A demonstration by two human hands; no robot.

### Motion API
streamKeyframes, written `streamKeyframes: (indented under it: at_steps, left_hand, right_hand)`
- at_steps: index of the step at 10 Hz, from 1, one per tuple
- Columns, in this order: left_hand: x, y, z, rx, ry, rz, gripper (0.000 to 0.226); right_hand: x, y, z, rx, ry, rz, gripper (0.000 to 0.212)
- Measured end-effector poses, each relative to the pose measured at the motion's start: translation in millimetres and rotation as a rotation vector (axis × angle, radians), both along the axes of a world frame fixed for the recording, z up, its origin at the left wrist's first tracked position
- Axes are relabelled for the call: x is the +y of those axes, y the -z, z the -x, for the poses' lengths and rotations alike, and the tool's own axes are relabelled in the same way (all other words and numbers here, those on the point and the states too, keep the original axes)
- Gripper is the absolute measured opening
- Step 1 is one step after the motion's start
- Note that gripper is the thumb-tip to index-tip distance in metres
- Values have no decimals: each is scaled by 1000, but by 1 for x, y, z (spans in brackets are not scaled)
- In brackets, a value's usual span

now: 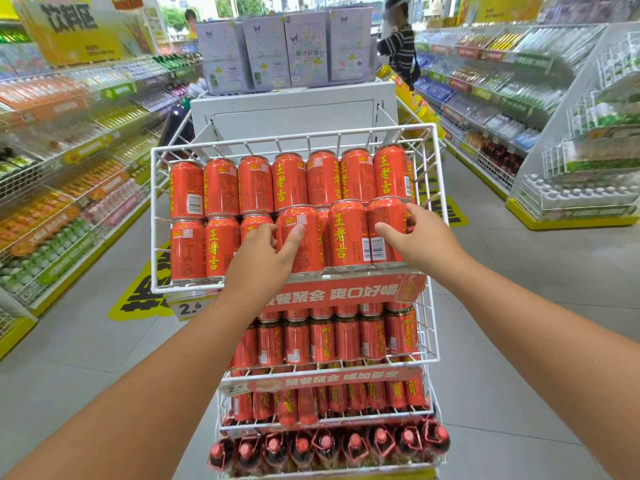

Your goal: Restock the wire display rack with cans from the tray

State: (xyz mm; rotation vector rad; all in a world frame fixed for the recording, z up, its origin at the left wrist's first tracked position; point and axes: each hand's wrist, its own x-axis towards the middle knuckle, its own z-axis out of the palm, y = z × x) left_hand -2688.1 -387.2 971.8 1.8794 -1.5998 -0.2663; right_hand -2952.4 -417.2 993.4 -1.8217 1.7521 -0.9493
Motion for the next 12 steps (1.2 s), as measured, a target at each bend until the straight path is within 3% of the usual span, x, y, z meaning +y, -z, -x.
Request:
streamKeyframes:
  at_steps: [2, 3, 5, 8, 12]
  left_hand:
    - [17, 2, -10, -278, 44, 75, 71]
    - [27, 5, -17, -393, 92, 23, 75]
    - [38, 15, -27, -548, 161, -39, 81]
    - [48, 15, -40, -567, 205, -33, 81]
    - [61, 18, -43, -582, 267, -6, 80]
  right_hand:
    - [3, 10, 6, 57, -7, 13, 57]
    - [11, 16, 11, 232, -2, 32, 81]
    - [35, 31, 2, 679, -133, 278, 87]
    - [62, 26, -27, 734, -177, 295, 78]
    - [103, 27, -34, 688, -204, 129, 78]
